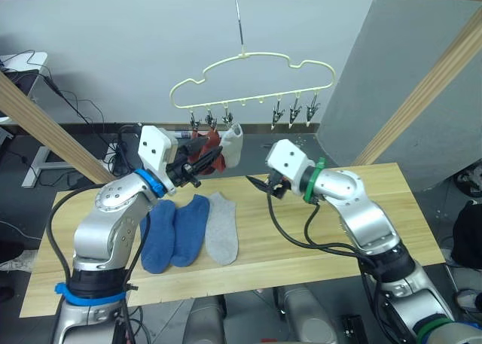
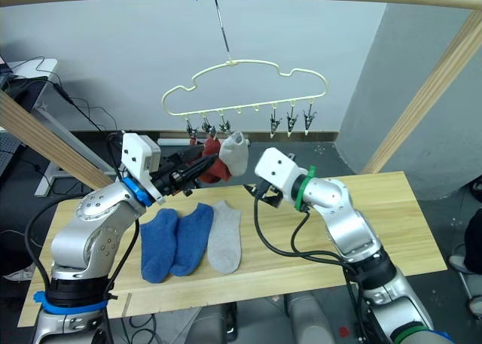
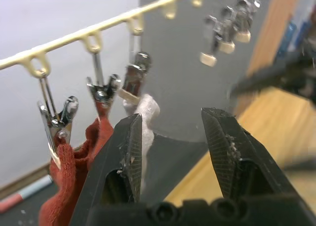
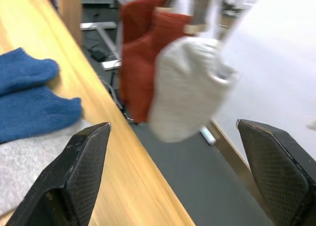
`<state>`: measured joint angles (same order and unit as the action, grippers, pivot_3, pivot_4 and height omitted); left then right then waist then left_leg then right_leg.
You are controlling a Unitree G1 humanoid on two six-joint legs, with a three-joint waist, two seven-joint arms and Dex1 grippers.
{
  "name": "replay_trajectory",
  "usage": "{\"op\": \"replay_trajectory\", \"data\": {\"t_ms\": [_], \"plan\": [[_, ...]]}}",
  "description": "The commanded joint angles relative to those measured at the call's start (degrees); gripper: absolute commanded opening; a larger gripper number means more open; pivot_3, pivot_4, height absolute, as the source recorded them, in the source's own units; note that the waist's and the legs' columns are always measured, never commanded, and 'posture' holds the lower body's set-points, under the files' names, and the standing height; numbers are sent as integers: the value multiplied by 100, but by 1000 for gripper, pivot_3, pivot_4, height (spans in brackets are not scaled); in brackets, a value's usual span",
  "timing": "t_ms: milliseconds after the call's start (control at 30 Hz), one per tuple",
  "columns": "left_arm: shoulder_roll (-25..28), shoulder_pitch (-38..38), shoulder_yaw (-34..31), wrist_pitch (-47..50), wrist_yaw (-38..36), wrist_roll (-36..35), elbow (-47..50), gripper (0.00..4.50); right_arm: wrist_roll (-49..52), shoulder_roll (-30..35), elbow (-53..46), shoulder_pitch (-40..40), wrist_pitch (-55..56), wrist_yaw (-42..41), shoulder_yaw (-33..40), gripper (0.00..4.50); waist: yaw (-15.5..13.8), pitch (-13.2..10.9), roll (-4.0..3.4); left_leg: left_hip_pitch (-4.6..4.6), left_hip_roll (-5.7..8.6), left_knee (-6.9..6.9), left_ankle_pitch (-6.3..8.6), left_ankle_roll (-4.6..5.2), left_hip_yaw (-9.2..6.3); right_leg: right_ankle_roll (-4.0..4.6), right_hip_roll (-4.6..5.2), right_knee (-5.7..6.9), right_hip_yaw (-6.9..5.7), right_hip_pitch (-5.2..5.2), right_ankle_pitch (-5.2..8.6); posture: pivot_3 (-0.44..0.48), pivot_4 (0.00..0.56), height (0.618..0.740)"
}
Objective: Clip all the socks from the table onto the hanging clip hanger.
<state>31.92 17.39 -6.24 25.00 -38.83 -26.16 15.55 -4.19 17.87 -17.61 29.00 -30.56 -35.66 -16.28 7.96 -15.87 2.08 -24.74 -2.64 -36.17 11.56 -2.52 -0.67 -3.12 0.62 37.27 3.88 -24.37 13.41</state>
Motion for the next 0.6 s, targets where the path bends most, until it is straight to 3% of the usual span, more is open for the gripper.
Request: {"op": "replay_trajectory", "data": {"t_ms": [33,333,433,500,600], "plan": [[411,-160,-14,-396,-514,124,331,2092,269,-392,-776,-325,-168,609,584,4276,3,2,0,0,-1,0,0,0,-1,0,-1,3,-1,-1,0,-180,220,740],[789,3,27,-15,-1050,-409,762,2092,498,-1282,-925,-209,-640,1597,1113,4276,-1,6,5,3,1,-5,-15,-23,-3,-2,0,32,0,-7,3,-161,220,740],[681,208,12,81,-910,-428,722,2092,570,-1389,-759,-51,-739,1710,1147,3740,-1,6,5,3,1,-8,-16,-22,-4,-4,-2,40,0,-10,5,-156,222,740],[640,300,-13,151,-859,-467,708,2092,607,-1406,-615,73,-759,1748,1129,3066,0,6,5,3,1,-12,-16,-22,-4,-4,-3,46,1,-11,5,-154,221,740],[622,370,-26,225,-840,-496,717,2092,685,-1438,-366,273,-788,1826,1154,3066,0,6,5,4,0,-16,-16,-21,-4,-3,-4,51,2,-12,4,-151,218,740]]}}
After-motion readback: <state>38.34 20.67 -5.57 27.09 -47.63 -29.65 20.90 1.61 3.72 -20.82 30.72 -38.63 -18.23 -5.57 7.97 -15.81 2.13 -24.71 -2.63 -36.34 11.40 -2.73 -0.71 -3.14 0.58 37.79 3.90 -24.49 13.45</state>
